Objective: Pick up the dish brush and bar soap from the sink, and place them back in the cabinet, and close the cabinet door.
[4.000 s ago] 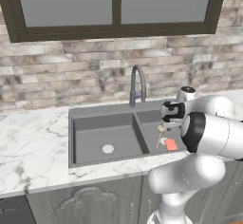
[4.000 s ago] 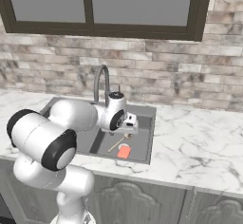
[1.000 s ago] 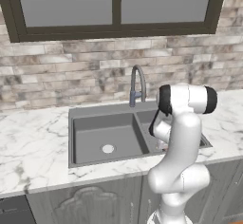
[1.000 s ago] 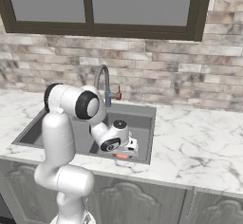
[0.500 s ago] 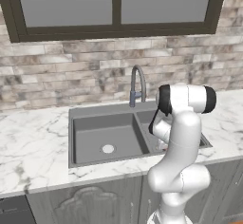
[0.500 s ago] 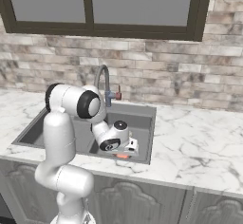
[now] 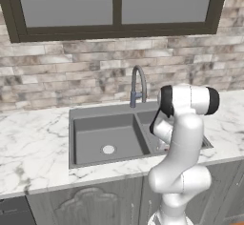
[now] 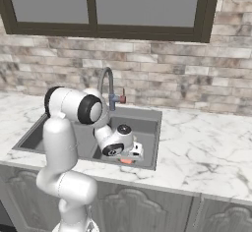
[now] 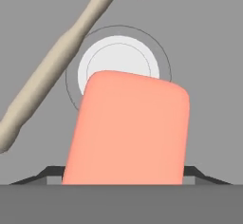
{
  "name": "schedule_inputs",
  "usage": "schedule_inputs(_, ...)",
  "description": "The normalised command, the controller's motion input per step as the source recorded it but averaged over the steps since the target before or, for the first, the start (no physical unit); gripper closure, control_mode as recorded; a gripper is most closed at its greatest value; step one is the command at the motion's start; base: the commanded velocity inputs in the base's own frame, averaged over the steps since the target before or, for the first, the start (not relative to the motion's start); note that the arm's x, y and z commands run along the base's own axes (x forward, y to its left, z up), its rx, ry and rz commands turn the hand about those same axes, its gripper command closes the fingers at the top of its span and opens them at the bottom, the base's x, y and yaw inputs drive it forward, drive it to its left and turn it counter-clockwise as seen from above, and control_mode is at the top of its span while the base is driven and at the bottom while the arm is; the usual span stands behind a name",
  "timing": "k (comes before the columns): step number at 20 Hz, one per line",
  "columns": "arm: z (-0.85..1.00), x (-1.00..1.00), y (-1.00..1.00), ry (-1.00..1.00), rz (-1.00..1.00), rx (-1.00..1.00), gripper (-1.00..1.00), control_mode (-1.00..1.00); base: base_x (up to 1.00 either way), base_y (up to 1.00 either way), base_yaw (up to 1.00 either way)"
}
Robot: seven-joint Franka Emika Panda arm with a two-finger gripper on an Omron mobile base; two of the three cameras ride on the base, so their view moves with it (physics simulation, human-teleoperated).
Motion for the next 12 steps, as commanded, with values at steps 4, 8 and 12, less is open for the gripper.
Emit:
schedule_inputs(4, 0.69, 0.00, 0.00, 0.00, 0.01, 0.00, 1.00, -1.00, 0.00, 0.00, 0.00)
schedule_inputs(8, 0.72, -0.06, 0.00, -0.01, 0.00, 0.00, 1.00, -1.00, 0.00, 0.00, 0.00)
schedule_inputs(12, 0.83, -0.09, 0.00, 0.00, 0.00, 0.00, 1.00, -1.00, 0.00, 0.00, 0.00)
